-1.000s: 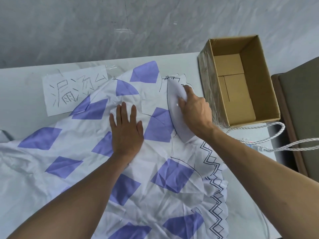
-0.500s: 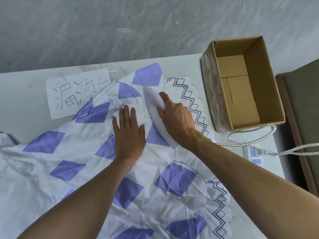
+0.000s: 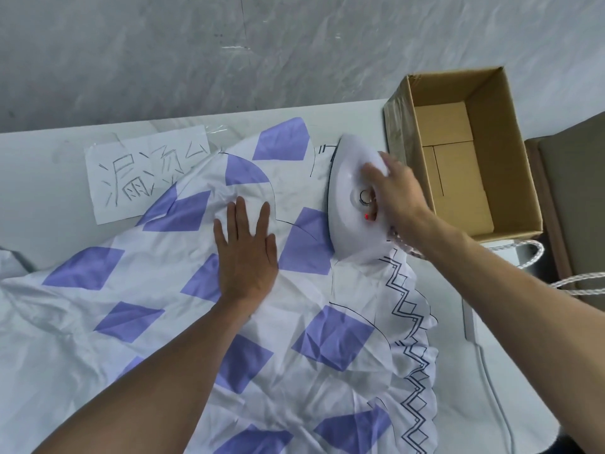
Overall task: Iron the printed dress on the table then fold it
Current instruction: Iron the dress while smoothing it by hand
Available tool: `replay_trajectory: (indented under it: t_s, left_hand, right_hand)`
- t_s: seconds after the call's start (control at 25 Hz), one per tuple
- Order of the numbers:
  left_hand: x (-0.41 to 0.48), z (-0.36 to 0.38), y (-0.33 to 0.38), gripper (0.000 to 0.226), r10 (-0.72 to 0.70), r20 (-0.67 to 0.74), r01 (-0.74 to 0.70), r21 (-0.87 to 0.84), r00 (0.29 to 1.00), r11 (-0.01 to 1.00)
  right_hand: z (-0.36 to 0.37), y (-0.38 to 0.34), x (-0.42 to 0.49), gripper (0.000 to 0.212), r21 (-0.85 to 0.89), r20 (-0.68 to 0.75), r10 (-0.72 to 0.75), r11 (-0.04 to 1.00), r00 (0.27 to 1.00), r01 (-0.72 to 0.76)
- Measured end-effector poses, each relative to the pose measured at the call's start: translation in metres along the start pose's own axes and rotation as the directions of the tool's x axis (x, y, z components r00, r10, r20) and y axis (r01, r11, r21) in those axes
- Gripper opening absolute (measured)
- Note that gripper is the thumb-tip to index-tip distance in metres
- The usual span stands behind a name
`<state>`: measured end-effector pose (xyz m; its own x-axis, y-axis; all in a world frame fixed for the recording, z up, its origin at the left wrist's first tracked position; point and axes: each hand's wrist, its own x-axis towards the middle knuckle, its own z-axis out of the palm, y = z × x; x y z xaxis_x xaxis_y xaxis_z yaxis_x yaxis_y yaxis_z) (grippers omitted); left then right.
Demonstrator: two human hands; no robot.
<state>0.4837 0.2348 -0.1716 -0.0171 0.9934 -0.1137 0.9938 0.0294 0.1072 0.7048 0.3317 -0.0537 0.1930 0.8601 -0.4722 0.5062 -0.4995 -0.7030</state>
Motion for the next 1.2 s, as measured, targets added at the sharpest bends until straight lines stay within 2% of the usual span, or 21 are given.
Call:
replay_trajectory:
  t_s: [0.08, 0.16, 0.32, 0.44, 0.56, 0.64, 0.84, 1.0, 1.2]
  left_hand:
    - [0.0, 0.0, -0.001, 0.055, 0.003, -0.011, -0.003, -0.002, 1.0, 1.0]
    - [-0.001, 0.001, -0.002, 0.054, 0.004, -0.018, -0.004, -0.007, 1.0, 1.0]
    - [-0.001, 0.002, -0.002, 0.054, 0.007, -0.042, -0.009, -0.035, 0.999, 0.999]
    - [-0.002, 0.003, -0.002, 0.054, 0.026, -0.049, -0.027, -0.013, 0.998, 1.0]
    - [-0.001, 0.006, -0.002, 0.057, 0.025, -0.03, -0.026, -0.005, 0.999, 1.0]
    - [0.0, 0.008, -0.002, 0.059, 0.021, -0.022, -0.021, -0.002, 1.0, 1.0]
    - [-0.001, 0.009, -0.002, 0.061, 0.03, -0.031, -0.03, 0.003, 0.999, 1.0]
    - [-0.001, 0.009, -0.002, 0.061, 0.028, -0.041, -0.028, 0.002, 0.999, 1.0]
    - [-0.002, 0.008, -0.003, 0.06, 0.041, -0.054, -0.042, -0.02, 0.998, 0.999]
  right_hand:
    - [-0.01, -0.007, -0.01, 0.022, 0.38, 0.047, 0.135, 0.914, 0.99, -0.143]
    - [-0.01, -0.005, -0.017, 0.023, 0.502, 0.096, 0.158, 0.845, 0.983, -0.185]
    - [0.004, 0.002, -0.027, 0.032, 0.367, 0.146, -0.023, 0.93, 0.989, -0.033]
    - [0.028, 0.003, -0.03, 0.04, 0.096, 0.108, -0.071, 0.994, 0.992, 0.061]
    - [0.046, -0.001, -0.024, 0.044, -0.214, 0.031, -0.146, 0.965, 0.989, 0.149]
    - [0.049, -0.004, -0.019, 0.045, -0.33, -0.02, -0.144, 0.935, 0.989, 0.129]
    - [0.04, 0.021, -0.043, 0.043, -0.377, -0.056, -0.15, 0.919, 0.987, 0.118]
    - [0.019, 0.055, -0.079, 0.047, -0.449, 0.004, -0.12, 0.887, 0.993, 0.109]
    - [0.009, 0.046, -0.08, 0.045, -0.567, 0.109, -0.236, 0.783, 0.966, 0.255]
